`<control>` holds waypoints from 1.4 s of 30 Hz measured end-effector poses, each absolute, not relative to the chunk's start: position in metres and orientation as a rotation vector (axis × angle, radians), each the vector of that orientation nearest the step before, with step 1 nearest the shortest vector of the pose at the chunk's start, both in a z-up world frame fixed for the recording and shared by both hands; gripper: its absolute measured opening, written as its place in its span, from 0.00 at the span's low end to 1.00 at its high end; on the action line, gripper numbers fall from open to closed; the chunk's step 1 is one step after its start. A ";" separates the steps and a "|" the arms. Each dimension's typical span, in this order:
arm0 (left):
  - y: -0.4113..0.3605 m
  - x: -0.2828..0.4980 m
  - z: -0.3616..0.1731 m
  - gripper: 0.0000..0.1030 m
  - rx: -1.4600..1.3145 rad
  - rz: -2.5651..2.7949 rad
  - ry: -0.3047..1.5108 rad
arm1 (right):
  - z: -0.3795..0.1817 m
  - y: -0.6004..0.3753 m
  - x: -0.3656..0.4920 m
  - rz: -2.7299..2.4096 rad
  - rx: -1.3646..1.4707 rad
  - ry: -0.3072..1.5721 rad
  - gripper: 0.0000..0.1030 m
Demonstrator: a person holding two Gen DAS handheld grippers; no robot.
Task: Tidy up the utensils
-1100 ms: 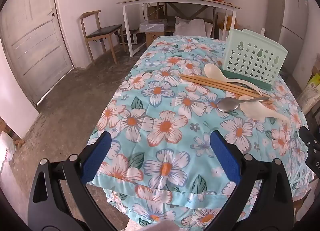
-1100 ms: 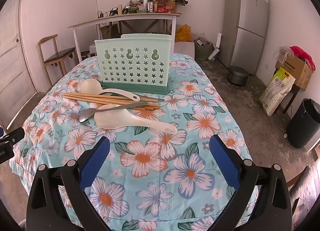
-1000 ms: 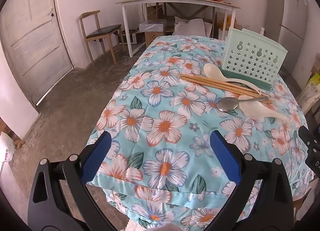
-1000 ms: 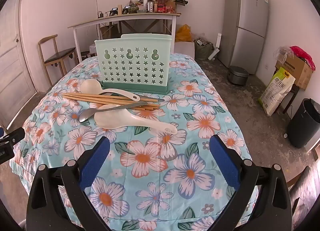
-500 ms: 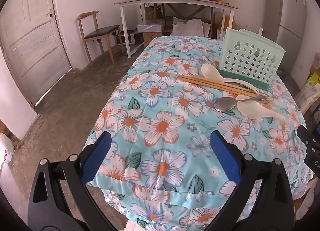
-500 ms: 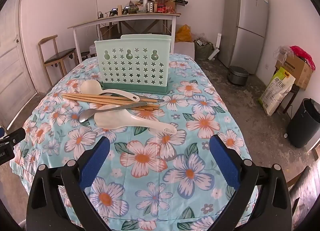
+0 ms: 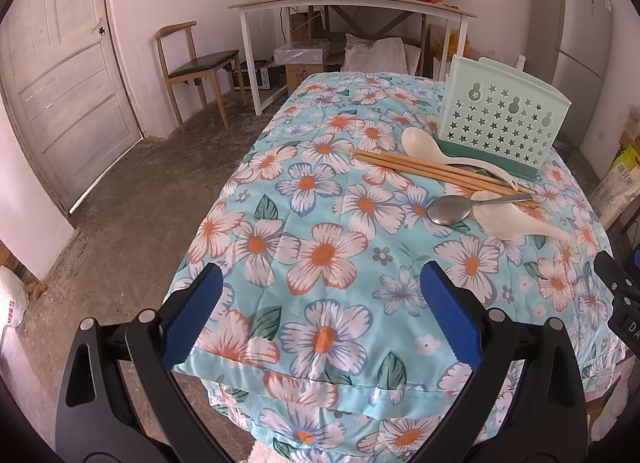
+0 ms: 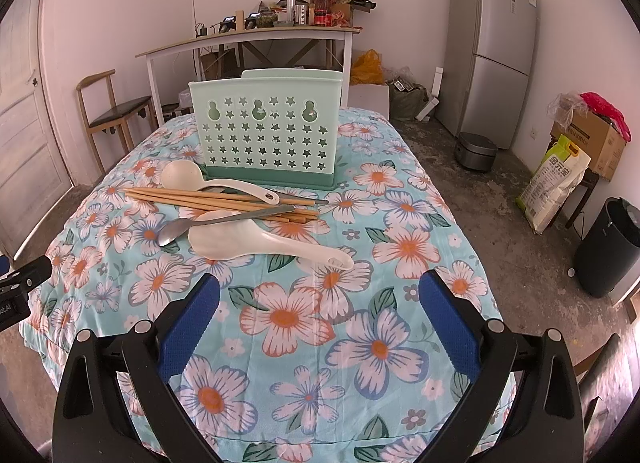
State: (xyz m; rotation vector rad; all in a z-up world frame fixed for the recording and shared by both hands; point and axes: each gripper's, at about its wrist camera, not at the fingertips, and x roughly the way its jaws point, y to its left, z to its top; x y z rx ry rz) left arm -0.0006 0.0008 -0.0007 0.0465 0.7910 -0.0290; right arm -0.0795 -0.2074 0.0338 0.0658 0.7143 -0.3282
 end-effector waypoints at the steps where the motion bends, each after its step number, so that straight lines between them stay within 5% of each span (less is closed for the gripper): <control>1: 0.001 -0.001 -0.001 0.93 0.047 -0.028 0.791 | 0.034 -0.207 -0.079 -0.328 0.066 0.714 0.94; 42: -0.002 0.001 -0.001 0.93 0.050 -0.029 0.792 | 0.032 -0.207 -0.079 -0.329 0.066 0.714 0.94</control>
